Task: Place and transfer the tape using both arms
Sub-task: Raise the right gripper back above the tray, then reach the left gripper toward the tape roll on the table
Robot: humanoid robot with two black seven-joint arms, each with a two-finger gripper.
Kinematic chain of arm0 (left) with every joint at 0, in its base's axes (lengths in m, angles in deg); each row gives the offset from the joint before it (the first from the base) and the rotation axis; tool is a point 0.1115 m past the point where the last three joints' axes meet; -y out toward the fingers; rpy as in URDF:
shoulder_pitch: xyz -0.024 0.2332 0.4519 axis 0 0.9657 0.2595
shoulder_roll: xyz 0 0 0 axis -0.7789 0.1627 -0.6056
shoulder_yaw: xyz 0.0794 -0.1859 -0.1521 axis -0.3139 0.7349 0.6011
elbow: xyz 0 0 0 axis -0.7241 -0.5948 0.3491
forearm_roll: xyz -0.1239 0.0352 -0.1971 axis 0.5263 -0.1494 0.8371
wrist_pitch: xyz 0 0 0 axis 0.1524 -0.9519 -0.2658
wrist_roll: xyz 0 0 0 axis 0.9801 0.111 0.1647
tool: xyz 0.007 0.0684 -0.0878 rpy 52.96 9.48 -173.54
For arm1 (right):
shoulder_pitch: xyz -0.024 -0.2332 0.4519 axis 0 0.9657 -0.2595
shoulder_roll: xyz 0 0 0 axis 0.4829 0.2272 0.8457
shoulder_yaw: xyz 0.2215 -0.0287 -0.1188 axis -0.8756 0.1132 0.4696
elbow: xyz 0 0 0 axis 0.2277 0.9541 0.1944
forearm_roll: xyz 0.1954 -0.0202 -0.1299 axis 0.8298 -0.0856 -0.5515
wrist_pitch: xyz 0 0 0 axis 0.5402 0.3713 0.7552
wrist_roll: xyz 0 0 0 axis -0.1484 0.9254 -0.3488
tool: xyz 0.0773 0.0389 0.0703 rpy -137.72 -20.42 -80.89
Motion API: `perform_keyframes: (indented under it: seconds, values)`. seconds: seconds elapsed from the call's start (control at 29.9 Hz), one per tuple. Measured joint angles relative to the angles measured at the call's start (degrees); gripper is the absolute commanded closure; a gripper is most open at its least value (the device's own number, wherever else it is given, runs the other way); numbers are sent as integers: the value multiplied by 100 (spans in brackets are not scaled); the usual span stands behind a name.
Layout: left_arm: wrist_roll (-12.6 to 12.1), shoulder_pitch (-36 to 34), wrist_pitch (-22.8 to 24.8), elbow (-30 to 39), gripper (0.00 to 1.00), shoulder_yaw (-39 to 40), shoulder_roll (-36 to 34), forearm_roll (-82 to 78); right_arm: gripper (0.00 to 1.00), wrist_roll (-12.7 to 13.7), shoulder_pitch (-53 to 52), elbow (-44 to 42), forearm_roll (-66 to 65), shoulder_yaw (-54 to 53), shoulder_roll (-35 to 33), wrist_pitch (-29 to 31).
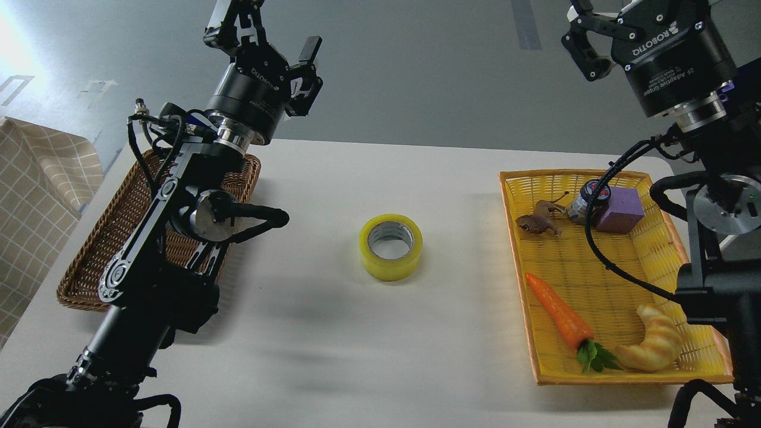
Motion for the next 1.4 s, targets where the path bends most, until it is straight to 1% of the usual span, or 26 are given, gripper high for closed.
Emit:
perform_keyframes:
  seconds: [0.07,0.13,0.37,0.5,0.57,0.67,0.74,1.0,1.07,1.24,1.4]
  values:
    - [4,14,0,10,2,1,26,0,0,236,-7,0,8,19,109,-214]
    - [48,30,-3,13,2,16,49,-39,0,356,-57,7,12,54,158,-281]
    - [117,27,-13,14,2,92,7,-479,0,398,-470,-58,-5,520,190,-256]
    - [348,8,40,14,2,92,-145,-516,0,394,-549,-51,-31,1011,192,-248]
    - [411,0,144,14,2,89,-212,-517,0,374,-589,-54,-72,1198,186,-226]
    - [427,0,292,14,2,95,-244,-518,0,334,-690,-221,-379,1318,171,-177]
    - [440,2,322,-2,2,100,-246,-518,0,258,-723,-299,-545,1320,216,-157]
    - [487,68,334,-29,2,97,-190,-612,0,-254,-754,-300,-834,1321,308,-149]
    - [533,73,345,-29,2,88,-175,-614,0,-329,-739,-323,-901,1336,308,-149]
    - [594,76,334,-29,2,26,-154,-677,0,-368,-685,-369,-942,1349,307,-159]
    - [596,89,284,-34,2,-4,-166,-1315,0,-375,-667,-376,-936,1316,305,-175]
